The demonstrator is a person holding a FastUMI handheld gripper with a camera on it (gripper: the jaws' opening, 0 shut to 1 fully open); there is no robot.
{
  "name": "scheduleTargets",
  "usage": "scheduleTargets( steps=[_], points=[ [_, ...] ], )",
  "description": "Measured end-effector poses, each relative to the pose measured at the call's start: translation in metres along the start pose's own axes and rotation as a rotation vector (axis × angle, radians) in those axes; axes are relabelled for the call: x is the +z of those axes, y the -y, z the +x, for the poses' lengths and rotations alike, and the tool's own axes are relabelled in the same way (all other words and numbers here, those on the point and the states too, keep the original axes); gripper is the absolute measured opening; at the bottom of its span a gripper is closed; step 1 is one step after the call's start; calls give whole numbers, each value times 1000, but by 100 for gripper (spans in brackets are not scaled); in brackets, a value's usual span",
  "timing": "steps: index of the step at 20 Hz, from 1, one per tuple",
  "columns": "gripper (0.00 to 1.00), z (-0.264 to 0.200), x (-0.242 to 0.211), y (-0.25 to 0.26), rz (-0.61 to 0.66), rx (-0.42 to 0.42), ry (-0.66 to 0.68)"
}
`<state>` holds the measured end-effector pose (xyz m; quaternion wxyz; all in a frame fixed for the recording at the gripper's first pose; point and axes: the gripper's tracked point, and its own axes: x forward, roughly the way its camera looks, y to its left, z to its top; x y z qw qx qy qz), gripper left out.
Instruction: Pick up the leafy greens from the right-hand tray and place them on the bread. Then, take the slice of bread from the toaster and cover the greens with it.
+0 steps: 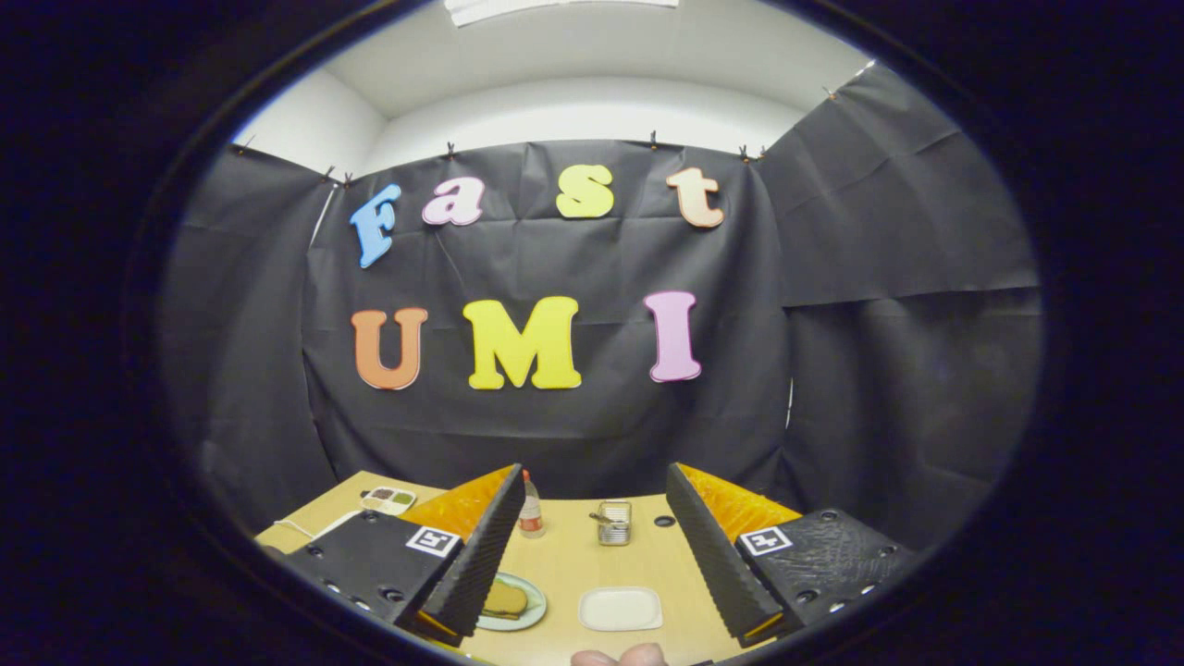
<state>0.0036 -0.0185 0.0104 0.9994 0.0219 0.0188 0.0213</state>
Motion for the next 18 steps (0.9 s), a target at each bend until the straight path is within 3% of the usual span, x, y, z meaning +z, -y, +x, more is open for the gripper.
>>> scheduleTargets(
  steps=[7,18],
  points=[
    [94,-19,20,-18,-41,-5,64],
    [94,-24,20,-55,10,-7,56]
  ],
)
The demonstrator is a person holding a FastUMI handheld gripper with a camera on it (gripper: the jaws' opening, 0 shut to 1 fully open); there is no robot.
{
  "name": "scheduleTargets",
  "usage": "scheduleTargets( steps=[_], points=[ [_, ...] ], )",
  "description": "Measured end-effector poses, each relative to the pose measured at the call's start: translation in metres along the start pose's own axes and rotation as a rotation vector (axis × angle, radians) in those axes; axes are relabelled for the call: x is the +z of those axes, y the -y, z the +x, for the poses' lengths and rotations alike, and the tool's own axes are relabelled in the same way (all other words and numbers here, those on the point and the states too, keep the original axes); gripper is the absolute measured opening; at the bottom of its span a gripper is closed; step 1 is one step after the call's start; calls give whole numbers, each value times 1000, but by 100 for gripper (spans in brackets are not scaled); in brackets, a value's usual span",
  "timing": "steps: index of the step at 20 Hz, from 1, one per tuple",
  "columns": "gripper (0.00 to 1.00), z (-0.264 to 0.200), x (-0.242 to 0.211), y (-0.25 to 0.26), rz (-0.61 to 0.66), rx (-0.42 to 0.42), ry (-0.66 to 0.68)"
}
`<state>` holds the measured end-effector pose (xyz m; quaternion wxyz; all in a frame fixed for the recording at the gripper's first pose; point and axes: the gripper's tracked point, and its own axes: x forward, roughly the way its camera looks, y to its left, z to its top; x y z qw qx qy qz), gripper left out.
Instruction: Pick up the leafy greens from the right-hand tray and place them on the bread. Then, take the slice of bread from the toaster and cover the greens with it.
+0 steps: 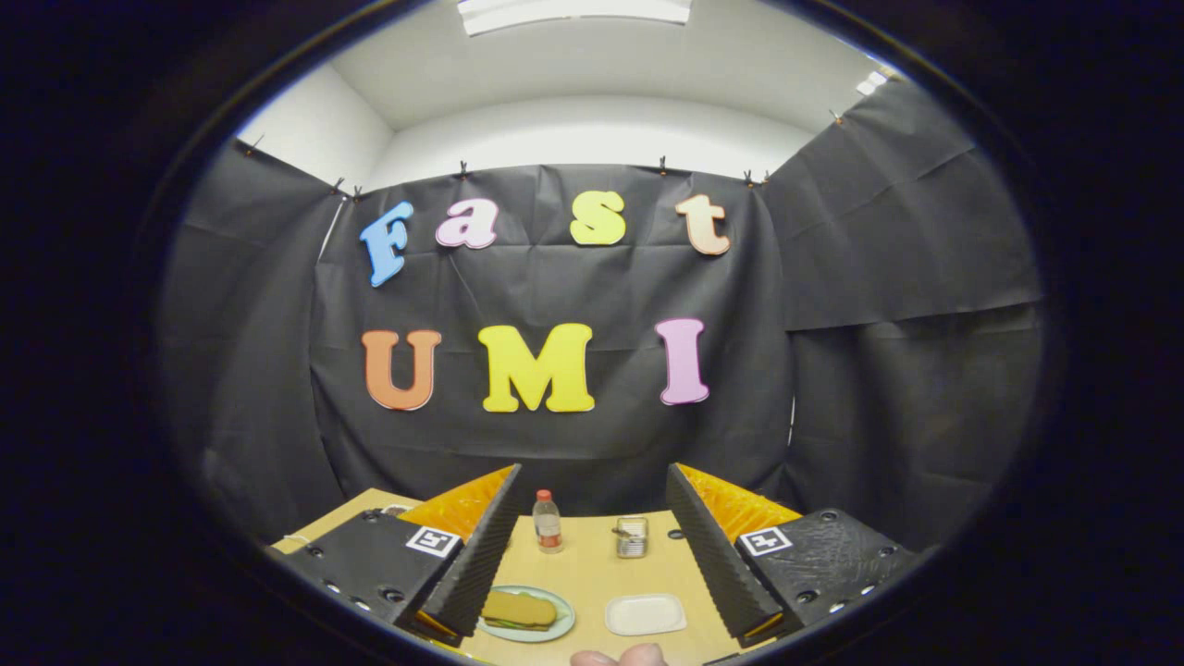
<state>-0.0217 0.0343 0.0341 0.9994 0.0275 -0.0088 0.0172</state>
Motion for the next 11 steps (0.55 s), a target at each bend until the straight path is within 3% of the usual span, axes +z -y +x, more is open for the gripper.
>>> scheduleTargets(
  steps=[11],
  points=[
    [94,13,4,-22,-5,-15,15]
  ],
)
